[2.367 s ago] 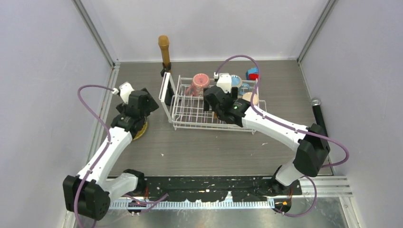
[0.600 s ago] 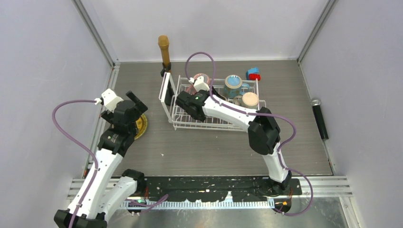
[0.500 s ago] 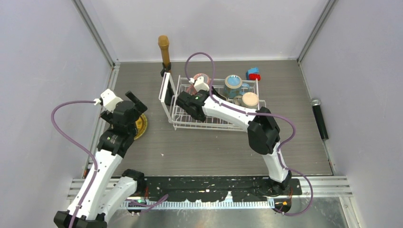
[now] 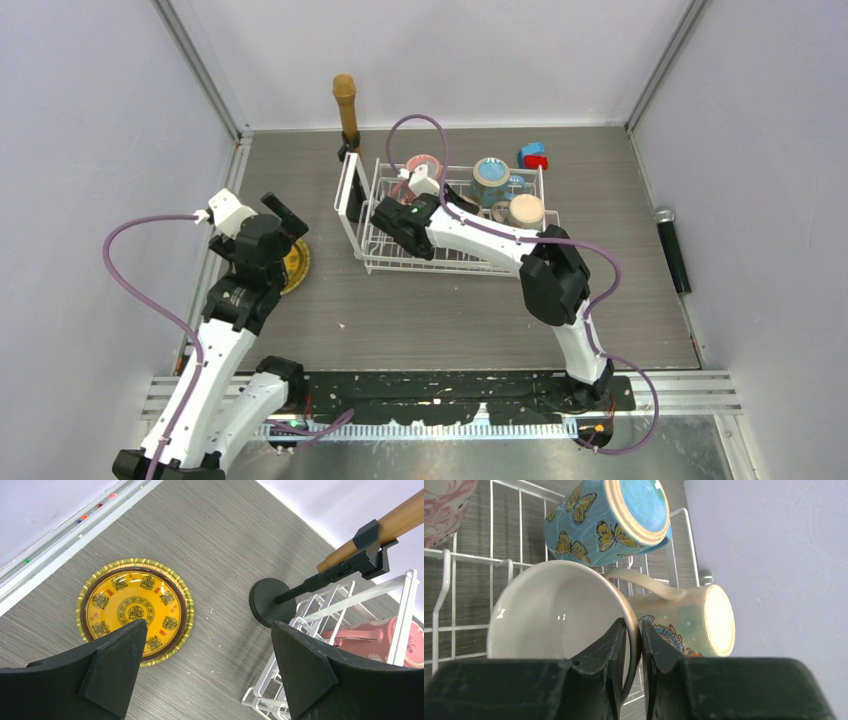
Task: Unload the mixed dishes from the dish rack
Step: Pick up the bowl from the dish rack.
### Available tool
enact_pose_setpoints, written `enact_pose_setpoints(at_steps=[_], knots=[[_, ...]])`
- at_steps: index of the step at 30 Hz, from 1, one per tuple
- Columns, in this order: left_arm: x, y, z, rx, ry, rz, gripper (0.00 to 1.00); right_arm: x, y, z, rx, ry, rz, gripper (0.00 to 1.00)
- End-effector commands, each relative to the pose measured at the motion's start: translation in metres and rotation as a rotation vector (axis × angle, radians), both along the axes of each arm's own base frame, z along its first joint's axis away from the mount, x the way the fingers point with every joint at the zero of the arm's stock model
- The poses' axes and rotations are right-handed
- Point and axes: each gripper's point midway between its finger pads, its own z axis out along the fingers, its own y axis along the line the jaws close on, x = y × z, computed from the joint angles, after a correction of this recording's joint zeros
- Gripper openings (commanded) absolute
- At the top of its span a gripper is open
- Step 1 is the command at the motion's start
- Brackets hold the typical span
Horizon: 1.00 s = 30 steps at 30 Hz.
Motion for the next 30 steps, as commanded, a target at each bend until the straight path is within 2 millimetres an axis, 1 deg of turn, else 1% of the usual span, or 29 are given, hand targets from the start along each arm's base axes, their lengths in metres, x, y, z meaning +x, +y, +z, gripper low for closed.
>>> enact_pose_setpoints(at_steps=[1, 8, 13, 16, 17, 18, 19, 20, 21, 22, 23, 24, 25, 26, 27, 28, 29, 30], knots=[[-0.001, 0.004, 0.009, -0.003, -0.044, 0.024, 1.0, 0.003, -0.008, 0.063, -0.014, -0.196, -0.014, 0.01], [-0.002, 0.004, 0.01, -0.005, -0.048, 0.023, 1.0, 0.003, -0.006, 0.075, -0.098, -0.229, -0.015, 0.01], [-0.003, 0.004, 0.011, -0.005, -0.051, 0.023, 1.0, 0.002, -0.007, 0.084, -0.074, -0.249, -0.017, 0.0], [-0.004, 0.005, 0.014, -0.006, -0.056, 0.022, 1.0, -0.002, -0.011, 0.091, -0.008, -0.261, -0.014, 0.0], [-0.005, 0.005, 0.015, -0.007, -0.06, 0.021, 1.0, 0.0, -0.007, 0.089, 0.051, -0.264, -0.007, 0.01], [-0.007, 0.005, 0.017, -0.007, -0.062, 0.018, 1.0, -0.004, -0.011, 0.09, 0.066, -0.249, 0.006, 0.01], [-0.008, 0.004, 0.019, -0.009, -0.065, 0.013, 1.0, -0.004, -0.005, 0.097, 0.183, -0.262, 0.029, 0.01], [-0.01, 0.003, 0.022, -0.015, -0.072, 0.004, 1.0, -0.006, -0.006, 0.088, 0.184, -0.228, 0.054, 0.01], [-0.011, 0.001, 0.027, -0.024, -0.087, -0.013, 1.0, -0.006, 0.002, 0.096, 0.311, -0.245, 0.093, 0.01], [-0.014, -0.003, 0.034, -0.037, -0.117, -0.04, 1.0, -0.009, 0.002, 0.087, 0.32, -0.218, 0.12, 0.01], [-0.015, -0.007, 0.039, -0.047, -0.143, -0.071, 1.0, -0.01, 0.01, 0.098, 0.433, -0.232, 0.167, 0.01], [-0.017, -0.011, 0.045, -0.057, -0.176, -0.103, 1.0, -0.013, 0.01, 0.092, 0.453, -0.217, 0.19, 0.01], [-0.02, -0.016, 0.05, -0.07, -0.204, -0.136, 1.0, -0.015, 0.016, 0.102, 0.536, -0.229, 0.229, 0.01], [-0.023, -0.02, 0.057, -0.082, -0.233, -0.162, 1.0, -0.018, 0.016, 0.098, 0.56, -0.219, 0.245, 0.01], [-0.027, -0.023, 0.063, -0.092, -0.261, -0.188, 1.0, -0.02, 0.02, 0.107, 0.625, -0.228, 0.278, 0.0], [-0.03, -0.026, 0.069, -0.102, -0.284, -0.212, 1.0, -0.023, 0.02, 0.104, 0.641, -0.217, 0.292, 0.0], [-0.033, -0.028, 0.077, -0.112, -0.311, -0.231, 1.0, -0.026, 0.025, 0.112, 0.7, -0.223, 0.331, 0.0], [-0.038, -0.032, 0.084, -0.125, -0.335, -0.257, 1.0, -0.029, 0.026, 0.106, 0.706, -0.205, 0.352, 0.01]])
